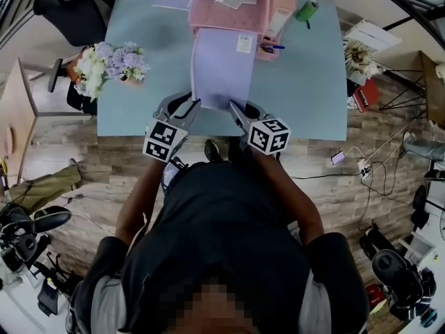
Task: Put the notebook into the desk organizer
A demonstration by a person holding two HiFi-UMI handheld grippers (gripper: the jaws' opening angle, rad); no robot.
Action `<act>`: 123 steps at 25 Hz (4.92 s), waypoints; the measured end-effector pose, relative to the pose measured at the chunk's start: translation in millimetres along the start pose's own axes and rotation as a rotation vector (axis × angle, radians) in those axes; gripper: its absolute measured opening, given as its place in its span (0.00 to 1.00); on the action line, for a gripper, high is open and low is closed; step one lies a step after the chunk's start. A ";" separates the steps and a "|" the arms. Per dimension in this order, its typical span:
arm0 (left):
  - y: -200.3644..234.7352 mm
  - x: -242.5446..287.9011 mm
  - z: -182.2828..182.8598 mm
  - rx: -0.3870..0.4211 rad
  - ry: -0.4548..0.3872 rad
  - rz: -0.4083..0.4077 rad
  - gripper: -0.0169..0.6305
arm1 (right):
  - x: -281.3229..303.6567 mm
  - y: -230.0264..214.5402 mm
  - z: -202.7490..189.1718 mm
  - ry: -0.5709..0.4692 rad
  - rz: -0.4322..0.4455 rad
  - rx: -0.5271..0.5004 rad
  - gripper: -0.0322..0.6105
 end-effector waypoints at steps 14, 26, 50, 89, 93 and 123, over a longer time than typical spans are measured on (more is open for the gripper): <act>19.9 28.4 3.9 -0.028 0.014 0.011 0.28 | 18.4 -18.8 21.5 0.013 -0.005 -0.020 0.17; 32.7 52.7 6.9 -0.057 0.028 0.018 0.28 | 30.6 -35.4 40.4 0.032 -0.016 -0.019 0.17; 55.4 115.8 5.9 -0.120 0.074 0.028 0.28 | 54.6 -89.7 69.7 0.031 -0.040 0.128 0.14; 93.8 171.9 12.9 -0.308 -0.021 0.089 0.30 | 88.9 -161.6 121.3 -0.124 0.007 0.632 0.11; 95.8 160.2 14.0 -0.285 -0.029 0.086 0.30 | 91.9 -163.2 129.3 -0.127 0.031 0.655 0.11; 74.7 -40.9 70.9 -0.119 -0.299 0.019 0.30 | -30.4 96.8 179.1 -0.198 0.022 -0.474 0.33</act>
Point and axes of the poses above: the fingertips, and each gripper's own axes: x forward along the fingers, y to its left, z out of its top, the point moved 7 cm from there along -x, backward along the fingers, and after that the axes turned 13 degrees about z, right-handed, at the moved point
